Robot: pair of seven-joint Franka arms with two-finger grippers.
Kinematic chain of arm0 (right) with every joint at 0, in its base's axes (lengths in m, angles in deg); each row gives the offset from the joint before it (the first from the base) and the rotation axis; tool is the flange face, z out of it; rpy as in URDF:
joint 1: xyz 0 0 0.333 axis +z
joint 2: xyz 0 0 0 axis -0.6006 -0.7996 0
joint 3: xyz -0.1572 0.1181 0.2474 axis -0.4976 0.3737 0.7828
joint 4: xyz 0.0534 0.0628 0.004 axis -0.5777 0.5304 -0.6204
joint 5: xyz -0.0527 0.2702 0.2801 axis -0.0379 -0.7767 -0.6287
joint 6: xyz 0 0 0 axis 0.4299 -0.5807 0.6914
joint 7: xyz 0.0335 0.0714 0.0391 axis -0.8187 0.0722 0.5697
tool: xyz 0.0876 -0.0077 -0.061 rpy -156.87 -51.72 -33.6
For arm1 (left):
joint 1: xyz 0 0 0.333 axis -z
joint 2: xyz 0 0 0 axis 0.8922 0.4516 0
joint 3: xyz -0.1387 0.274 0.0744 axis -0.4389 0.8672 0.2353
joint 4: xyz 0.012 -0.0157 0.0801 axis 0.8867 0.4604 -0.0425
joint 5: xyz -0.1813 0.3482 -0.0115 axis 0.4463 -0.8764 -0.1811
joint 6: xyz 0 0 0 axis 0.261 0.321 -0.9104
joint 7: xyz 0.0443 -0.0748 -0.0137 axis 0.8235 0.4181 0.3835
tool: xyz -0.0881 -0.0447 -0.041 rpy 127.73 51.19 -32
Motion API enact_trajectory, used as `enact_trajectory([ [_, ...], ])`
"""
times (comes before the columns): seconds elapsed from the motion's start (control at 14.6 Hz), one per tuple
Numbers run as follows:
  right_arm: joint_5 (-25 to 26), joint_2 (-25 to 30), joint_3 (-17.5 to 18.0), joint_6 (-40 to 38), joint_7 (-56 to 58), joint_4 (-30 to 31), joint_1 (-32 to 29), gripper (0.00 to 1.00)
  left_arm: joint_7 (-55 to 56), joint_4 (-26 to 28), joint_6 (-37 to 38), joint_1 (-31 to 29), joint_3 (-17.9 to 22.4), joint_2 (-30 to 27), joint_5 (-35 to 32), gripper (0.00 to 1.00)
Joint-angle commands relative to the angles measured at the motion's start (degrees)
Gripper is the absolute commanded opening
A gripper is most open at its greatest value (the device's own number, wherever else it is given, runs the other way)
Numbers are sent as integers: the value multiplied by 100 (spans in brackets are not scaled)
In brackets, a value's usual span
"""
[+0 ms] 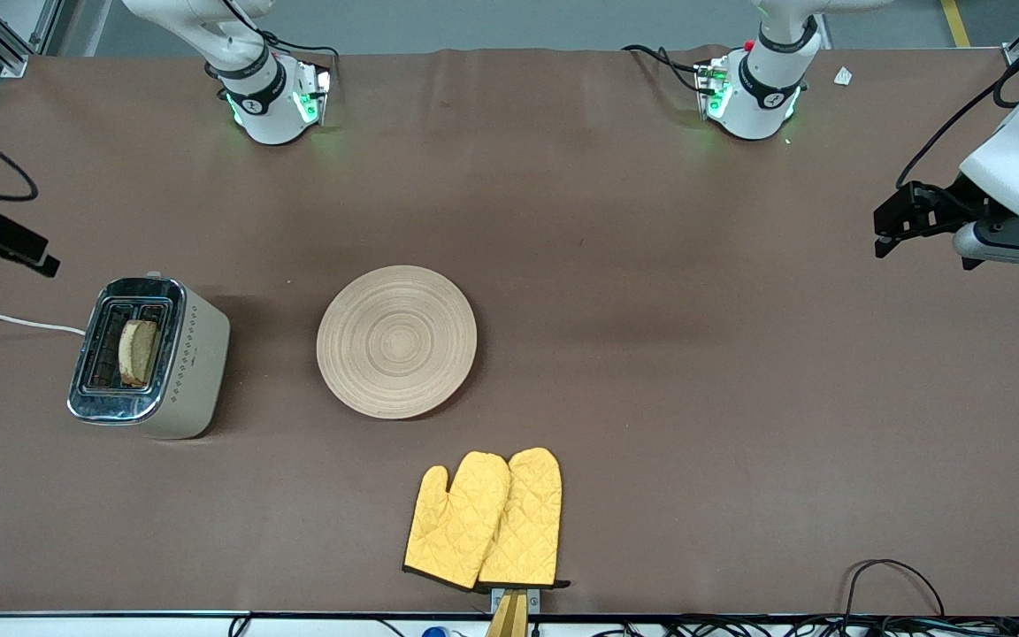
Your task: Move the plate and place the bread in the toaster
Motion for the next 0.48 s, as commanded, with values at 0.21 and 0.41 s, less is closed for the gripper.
enact_trajectory([
  [0.21, -56, 693, 6, 861, 1043, 1335, -293, 100, 27, -36, 80, 23, 0, -43, -112, 100],
  [0.41, -56, 667, 23, 800, 1034, 1151, -266, 100, 27, -36, 80, 23, 9, -34, -103, 100],
])
